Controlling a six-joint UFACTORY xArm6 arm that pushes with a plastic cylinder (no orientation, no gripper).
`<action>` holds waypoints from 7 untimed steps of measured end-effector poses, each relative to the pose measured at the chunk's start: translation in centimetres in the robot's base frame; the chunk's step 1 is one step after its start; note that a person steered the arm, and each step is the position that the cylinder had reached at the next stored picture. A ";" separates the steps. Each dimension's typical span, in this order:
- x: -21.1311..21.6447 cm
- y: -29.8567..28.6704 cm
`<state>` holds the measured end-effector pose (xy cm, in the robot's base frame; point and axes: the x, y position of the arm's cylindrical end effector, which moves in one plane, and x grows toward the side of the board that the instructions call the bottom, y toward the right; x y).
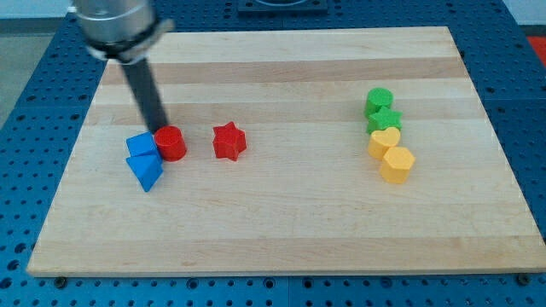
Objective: Move the blue triangle to the left of the blue cube
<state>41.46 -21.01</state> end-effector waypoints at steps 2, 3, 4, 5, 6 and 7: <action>3.5 -9.4; 10.5 -6.5; 15.7 -1.0; 15.5 6.1; 12.3 9.5; 10.7 9.1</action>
<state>52.14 -11.94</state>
